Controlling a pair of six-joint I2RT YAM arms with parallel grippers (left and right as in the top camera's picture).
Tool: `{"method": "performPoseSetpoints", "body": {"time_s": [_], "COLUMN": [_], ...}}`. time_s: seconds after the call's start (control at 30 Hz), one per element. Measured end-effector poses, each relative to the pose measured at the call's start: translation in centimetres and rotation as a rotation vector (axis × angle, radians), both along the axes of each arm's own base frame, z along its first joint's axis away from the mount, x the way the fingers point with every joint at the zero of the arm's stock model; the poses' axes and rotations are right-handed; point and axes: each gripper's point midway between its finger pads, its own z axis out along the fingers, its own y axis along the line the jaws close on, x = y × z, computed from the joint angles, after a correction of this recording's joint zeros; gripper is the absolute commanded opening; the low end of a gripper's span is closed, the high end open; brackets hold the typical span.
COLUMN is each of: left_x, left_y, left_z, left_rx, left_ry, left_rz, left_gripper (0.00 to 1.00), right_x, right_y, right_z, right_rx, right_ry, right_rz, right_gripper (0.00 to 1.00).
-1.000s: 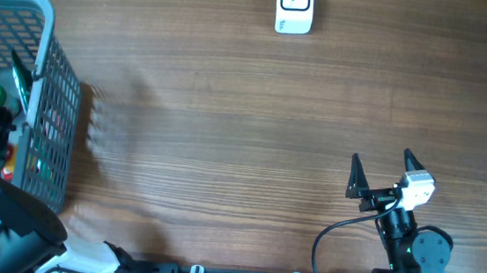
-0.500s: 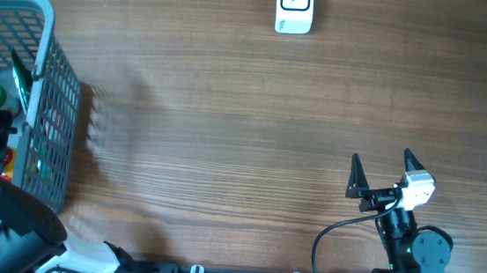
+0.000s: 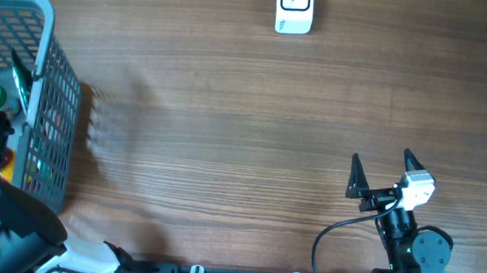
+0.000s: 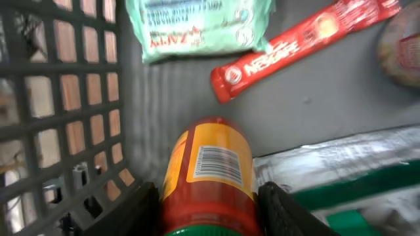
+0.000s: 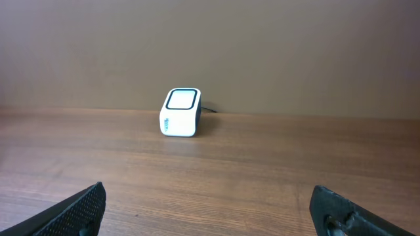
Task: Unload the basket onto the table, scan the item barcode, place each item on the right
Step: 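Reach left gripper into basket and grasp the red-yellow sriracha bottle, then lift sriracha bottle out and lay it on table center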
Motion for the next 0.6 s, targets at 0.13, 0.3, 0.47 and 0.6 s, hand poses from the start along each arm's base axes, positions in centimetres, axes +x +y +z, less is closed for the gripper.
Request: {"method": "performPoseSetpoints", "body": {"time_s": [0.13, 0.3, 0.47, 0.6], "left_x": [1.0, 1.1, 1.9, 3.5], "left_y": [1.0, 1.1, 0.0, -1.8], "left_z": [5.3, 12.1, 17.1, 19.9], "left_rx": [0.077, 0.172, 0.206, 0.179], "left_ry": [-0.083, -0.187, -0.337, -0.500], "left_rz": [-0.009, -0.014, -0.033, -0.076], "left_gripper": [0.50, 0.50, 0.51, 0.51], "right_x": [0.0, 0.0, 0.0, 0.0], "right_y": [0.0, 0.0, 0.0, 0.0], "right_z": [0.0, 0.0, 0.0, 0.0], "right_rx": [0.000, 0.000, 0.000, 0.000], "right_ry": [0.000, 0.000, 0.000, 0.000], "right_rz": [0.000, 0.000, 0.000, 0.000], "right_gripper": [1.00, 1.00, 1.00, 1.00]}}
